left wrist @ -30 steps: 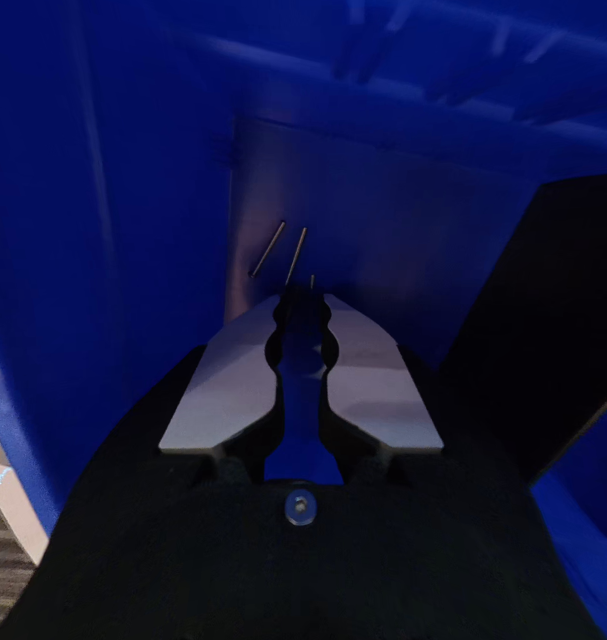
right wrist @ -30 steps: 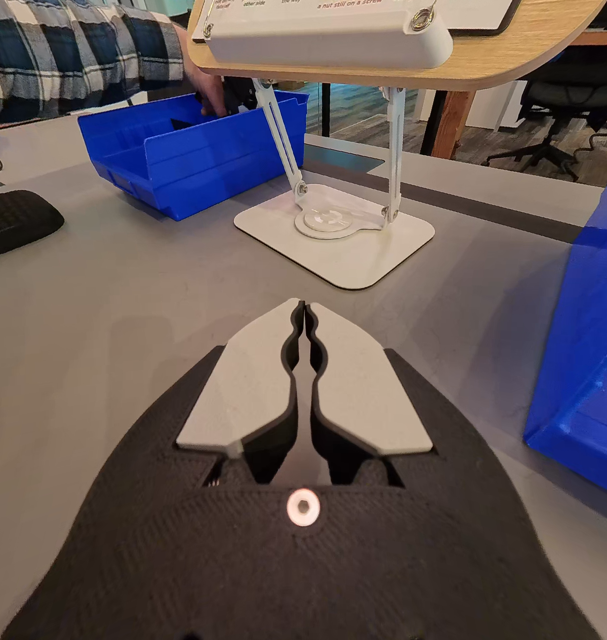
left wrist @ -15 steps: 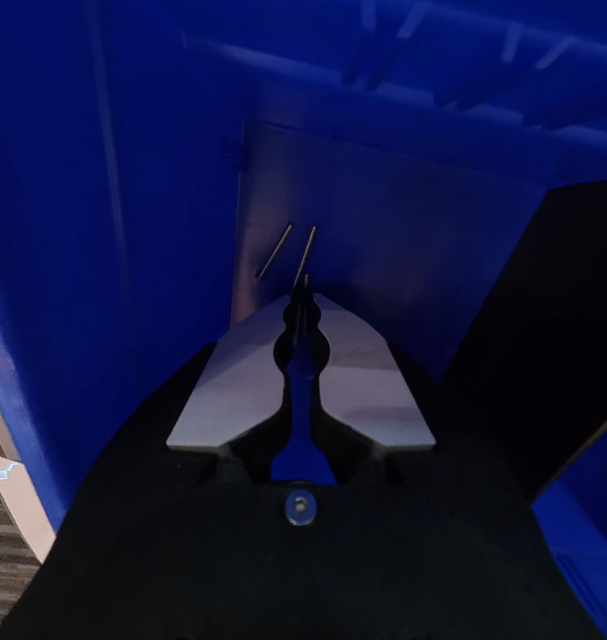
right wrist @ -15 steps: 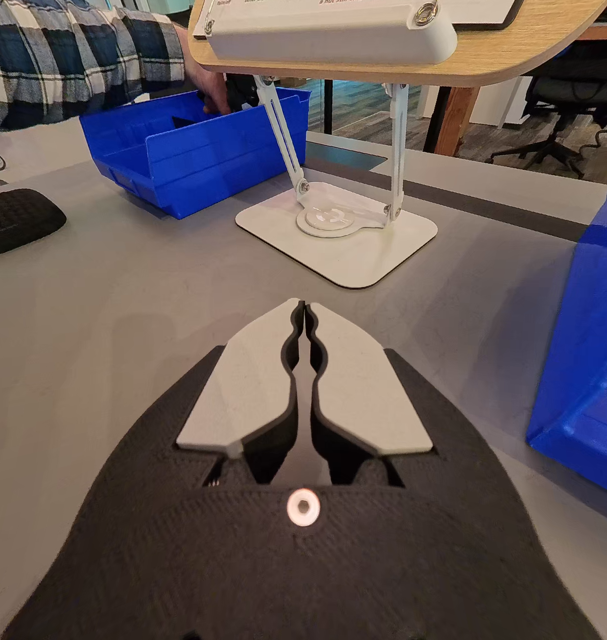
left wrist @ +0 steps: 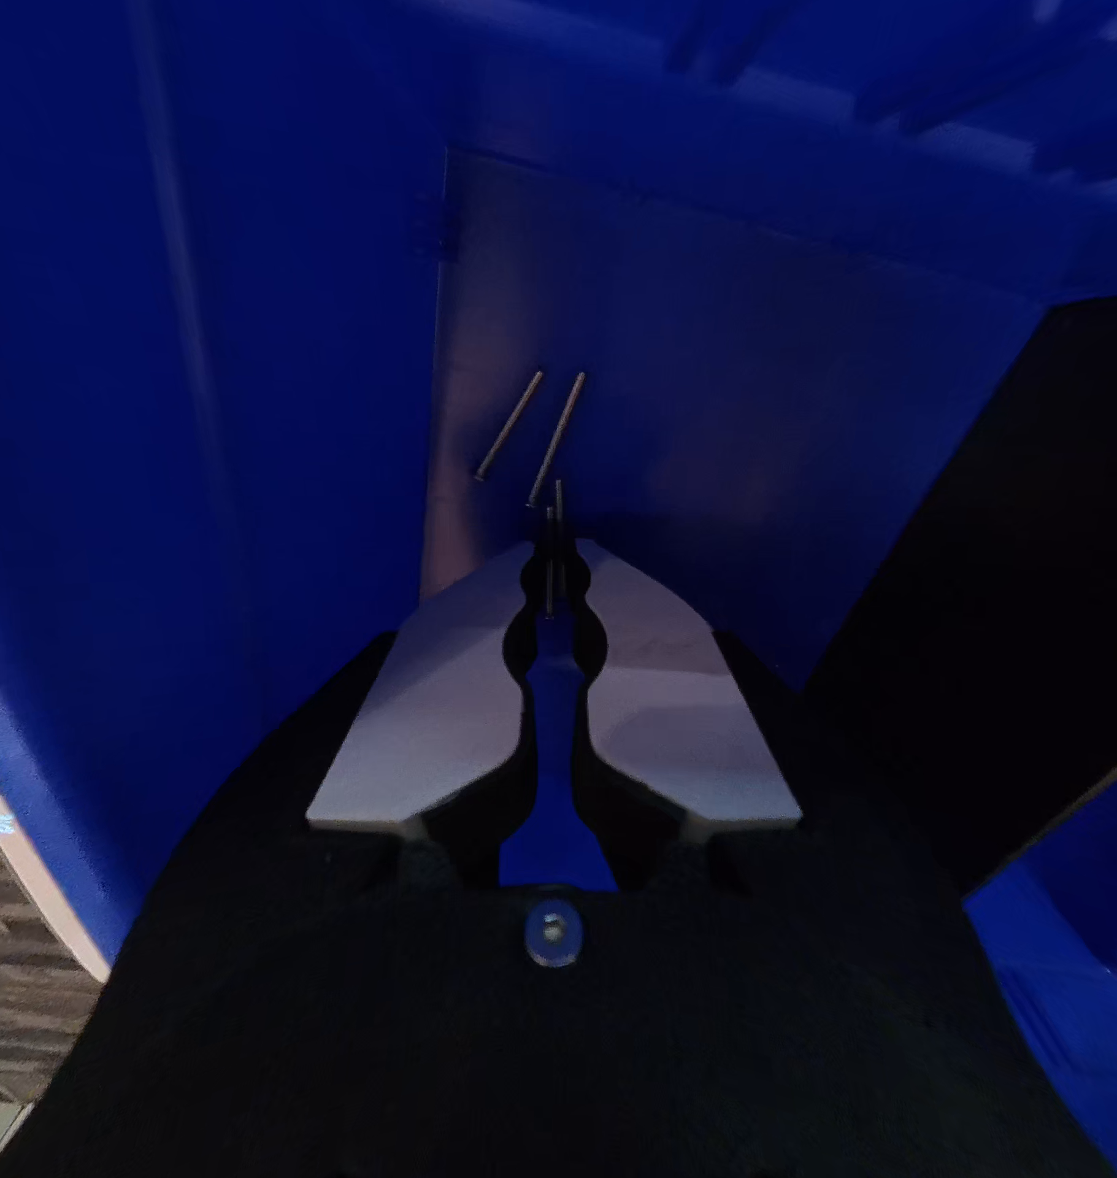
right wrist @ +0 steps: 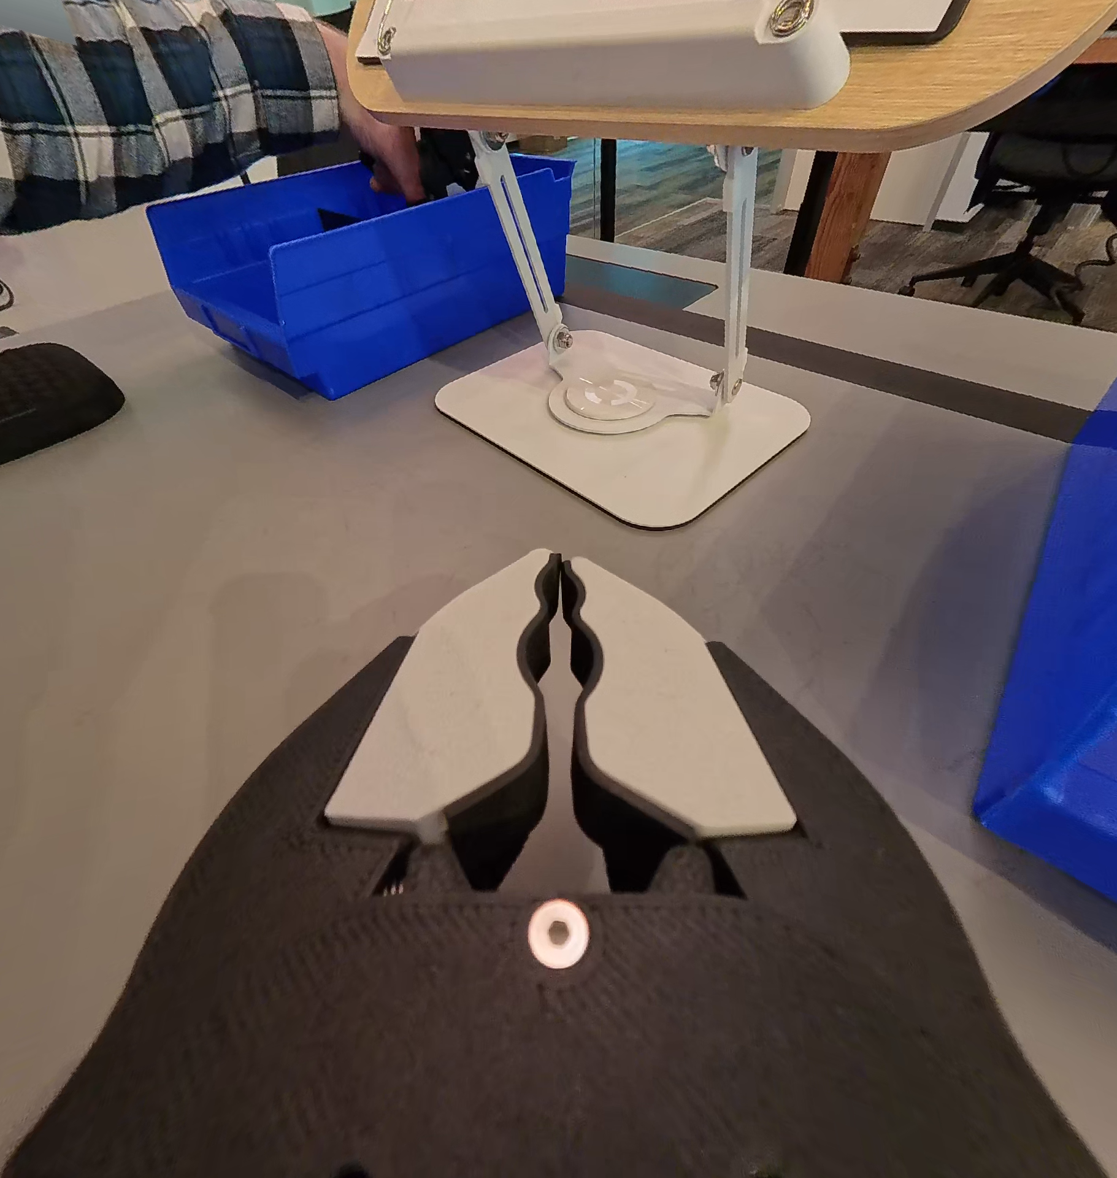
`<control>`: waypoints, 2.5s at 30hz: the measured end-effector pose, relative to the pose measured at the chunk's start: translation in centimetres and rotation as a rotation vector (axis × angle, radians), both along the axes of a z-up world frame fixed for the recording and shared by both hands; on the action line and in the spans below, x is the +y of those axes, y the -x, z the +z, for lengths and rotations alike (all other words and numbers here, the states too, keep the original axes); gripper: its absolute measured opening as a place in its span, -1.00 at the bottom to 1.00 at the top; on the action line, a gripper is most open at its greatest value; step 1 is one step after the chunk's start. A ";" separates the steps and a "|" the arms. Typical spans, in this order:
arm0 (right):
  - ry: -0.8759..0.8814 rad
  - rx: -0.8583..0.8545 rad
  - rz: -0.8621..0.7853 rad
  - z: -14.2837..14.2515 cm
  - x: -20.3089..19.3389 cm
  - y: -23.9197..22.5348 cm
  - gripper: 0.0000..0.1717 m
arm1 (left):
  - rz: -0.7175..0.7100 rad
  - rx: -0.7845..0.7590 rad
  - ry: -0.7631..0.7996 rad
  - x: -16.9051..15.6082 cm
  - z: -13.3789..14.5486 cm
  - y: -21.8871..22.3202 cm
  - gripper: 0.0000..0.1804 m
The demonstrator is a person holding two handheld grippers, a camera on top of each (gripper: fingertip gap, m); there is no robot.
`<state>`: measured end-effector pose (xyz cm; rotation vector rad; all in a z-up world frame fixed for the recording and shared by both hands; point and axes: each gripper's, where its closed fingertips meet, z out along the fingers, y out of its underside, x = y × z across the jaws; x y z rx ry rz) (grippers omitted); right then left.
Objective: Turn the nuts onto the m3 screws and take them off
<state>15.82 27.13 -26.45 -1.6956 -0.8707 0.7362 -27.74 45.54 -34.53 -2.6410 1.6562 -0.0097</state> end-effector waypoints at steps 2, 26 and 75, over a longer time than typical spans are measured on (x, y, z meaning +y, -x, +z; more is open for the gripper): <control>0.001 0.001 0.000 0.0 0.0 0.0 -0.99 | -0.013 -0.010 -0.007 -0.1 0.2 -0.1 -0.93; 0.003 0.002 0.006 0.0 -0.1 -0.1 -0.99 | 0.031 0.026 0.026 0.2 0.1 1.0 -0.95; 0.025 -0.022 0.027 -0.5 -0.2 0.3 -1.00 | 0.005 -0.031 -0.156 -6.5 9.8 1.0 -0.97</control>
